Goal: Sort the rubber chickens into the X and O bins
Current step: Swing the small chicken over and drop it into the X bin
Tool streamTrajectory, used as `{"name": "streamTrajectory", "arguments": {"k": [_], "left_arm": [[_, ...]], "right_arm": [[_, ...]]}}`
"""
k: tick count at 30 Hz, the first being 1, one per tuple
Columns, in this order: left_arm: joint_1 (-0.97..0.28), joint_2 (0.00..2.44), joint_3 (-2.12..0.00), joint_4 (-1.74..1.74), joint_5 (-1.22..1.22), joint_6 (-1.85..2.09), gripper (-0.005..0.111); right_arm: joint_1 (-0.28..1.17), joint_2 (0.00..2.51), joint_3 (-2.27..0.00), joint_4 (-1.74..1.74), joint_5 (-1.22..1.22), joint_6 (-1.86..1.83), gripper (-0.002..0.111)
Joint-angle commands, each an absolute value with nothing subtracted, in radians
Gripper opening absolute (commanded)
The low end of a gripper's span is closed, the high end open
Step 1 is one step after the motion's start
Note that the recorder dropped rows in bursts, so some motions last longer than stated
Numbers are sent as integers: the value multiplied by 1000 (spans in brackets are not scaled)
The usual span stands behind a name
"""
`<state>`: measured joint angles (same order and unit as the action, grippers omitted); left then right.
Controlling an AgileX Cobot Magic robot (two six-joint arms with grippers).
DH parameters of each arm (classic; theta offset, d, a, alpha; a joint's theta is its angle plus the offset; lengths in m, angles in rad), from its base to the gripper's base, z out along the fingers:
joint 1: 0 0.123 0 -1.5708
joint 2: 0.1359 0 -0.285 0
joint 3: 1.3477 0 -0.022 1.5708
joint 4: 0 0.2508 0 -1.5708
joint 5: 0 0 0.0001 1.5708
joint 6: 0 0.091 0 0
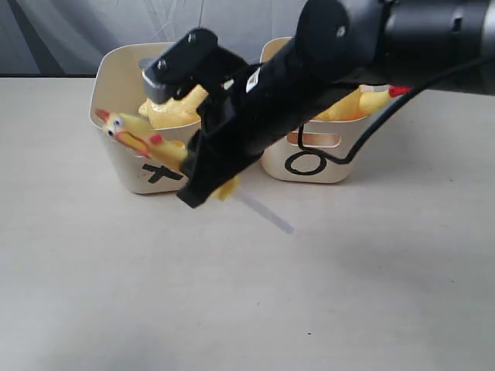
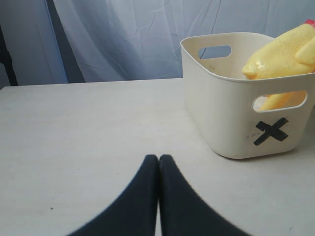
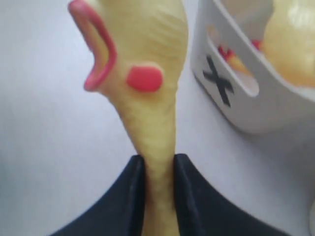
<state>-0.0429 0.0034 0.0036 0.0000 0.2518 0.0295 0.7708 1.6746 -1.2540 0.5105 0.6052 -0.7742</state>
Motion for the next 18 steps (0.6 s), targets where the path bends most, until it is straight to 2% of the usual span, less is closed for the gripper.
{"name": "streamTrajectory", "arguments": {"k": [1, 8, 18], "left_arm": [[-43, 0, 0, 0, 239, 27, 0], [-43, 0, 0, 0, 239, 27, 0], [-43, 0, 0, 0, 239, 27, 0]], "right_arm": [[770, 1588, -1253, 886, 425, -993, -1], [768, 1618, -1365, 1680, 22, -1405, -1], [768, 1888, -1736, 1737, -44, -1412, -1]]}}
